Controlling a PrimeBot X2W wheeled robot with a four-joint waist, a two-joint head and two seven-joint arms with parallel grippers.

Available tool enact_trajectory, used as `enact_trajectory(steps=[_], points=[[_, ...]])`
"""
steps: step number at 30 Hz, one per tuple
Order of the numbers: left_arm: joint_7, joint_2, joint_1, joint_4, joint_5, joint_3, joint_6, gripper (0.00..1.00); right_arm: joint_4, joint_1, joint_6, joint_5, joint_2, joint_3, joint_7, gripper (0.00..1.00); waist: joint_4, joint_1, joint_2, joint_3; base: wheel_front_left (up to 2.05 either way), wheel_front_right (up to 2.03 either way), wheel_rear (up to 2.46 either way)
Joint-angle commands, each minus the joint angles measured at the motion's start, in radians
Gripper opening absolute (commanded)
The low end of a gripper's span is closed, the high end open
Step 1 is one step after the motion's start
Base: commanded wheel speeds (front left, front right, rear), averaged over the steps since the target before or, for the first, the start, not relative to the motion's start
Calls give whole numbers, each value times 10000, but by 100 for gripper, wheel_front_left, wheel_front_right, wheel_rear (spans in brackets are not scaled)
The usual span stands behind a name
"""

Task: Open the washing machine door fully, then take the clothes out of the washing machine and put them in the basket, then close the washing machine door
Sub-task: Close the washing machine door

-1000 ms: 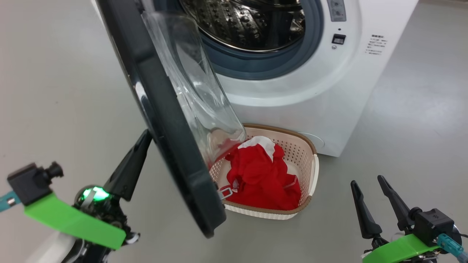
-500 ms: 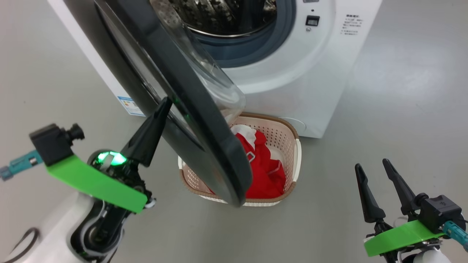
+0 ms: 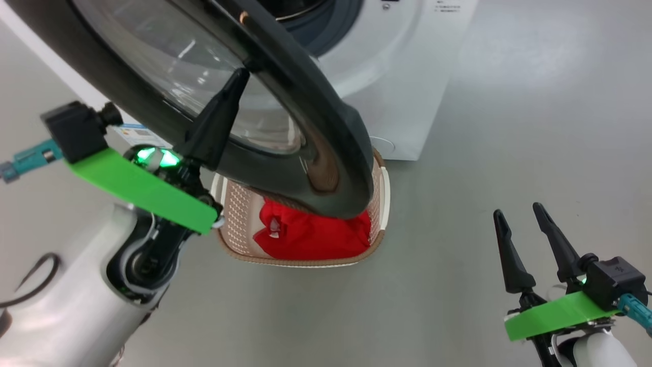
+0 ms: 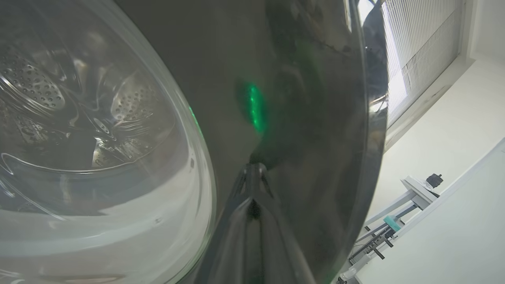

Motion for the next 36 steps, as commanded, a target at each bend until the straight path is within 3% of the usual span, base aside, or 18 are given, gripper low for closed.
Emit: enact_trajectory(steps=[1, 36], points=[[-35, 265, -515, -89, 55, 316, -69, 0, -280, -391, 63, -88, 24, 171, -65, 100, -251, 0, -1, 225, 0, 0, 0], [-36, 317, -3211, 1984, -117, 714, -69, 0, -411, -942, 63, -65, 253, 152, -65, 100, -1775, 0, -1, 1203, 0, 0, 0]])
